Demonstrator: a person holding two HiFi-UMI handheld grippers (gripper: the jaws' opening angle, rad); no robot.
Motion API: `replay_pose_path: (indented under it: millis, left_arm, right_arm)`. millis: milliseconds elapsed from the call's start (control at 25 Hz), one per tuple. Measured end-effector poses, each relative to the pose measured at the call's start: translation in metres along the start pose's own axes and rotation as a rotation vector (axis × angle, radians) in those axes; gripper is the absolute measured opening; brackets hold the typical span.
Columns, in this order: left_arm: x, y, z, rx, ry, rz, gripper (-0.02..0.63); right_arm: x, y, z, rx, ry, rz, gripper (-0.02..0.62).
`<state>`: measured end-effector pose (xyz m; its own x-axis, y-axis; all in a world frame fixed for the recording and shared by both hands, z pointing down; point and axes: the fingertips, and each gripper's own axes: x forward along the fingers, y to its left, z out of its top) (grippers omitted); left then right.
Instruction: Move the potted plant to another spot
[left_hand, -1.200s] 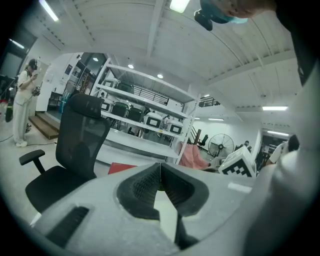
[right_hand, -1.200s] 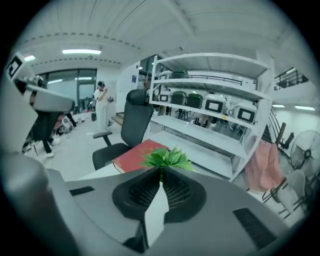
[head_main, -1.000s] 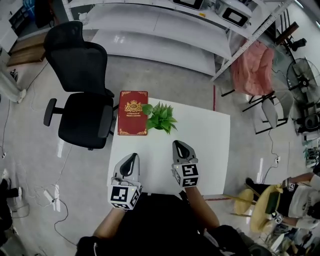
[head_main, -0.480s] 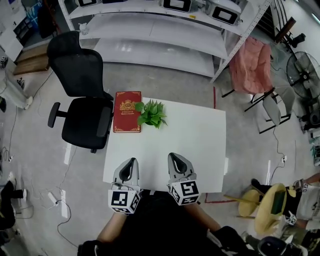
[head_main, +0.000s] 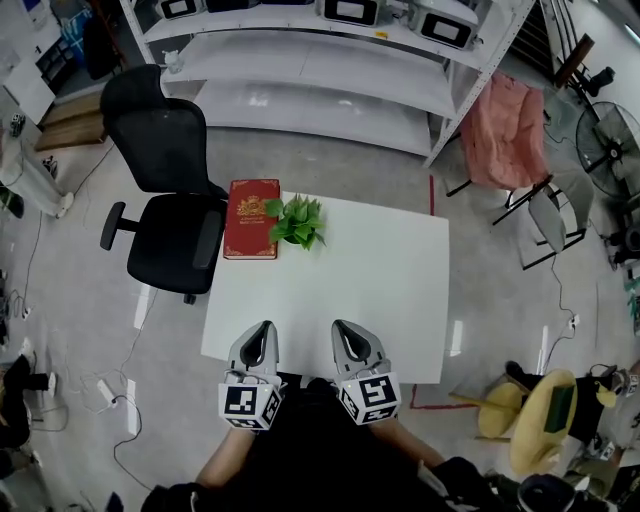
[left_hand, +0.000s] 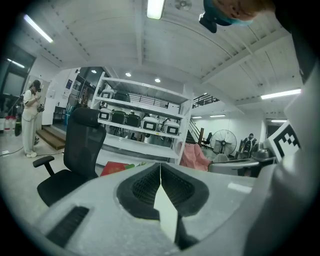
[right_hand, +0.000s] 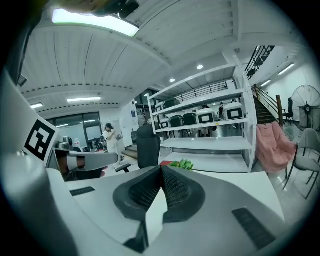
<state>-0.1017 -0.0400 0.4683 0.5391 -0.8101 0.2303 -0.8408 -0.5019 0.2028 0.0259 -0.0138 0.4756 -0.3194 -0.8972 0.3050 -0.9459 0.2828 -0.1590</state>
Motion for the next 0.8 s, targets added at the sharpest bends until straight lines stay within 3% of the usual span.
replay_pose_path:
  millis: [800]
  left_arm:
    - [0.005, -0.023, -0.001, 0.039, -0.011, -0.024, 0.018]
  right_arm:
    - [-0.011, -0.009, -0.003, -0.022, -0.017, 0.016, 0.012]
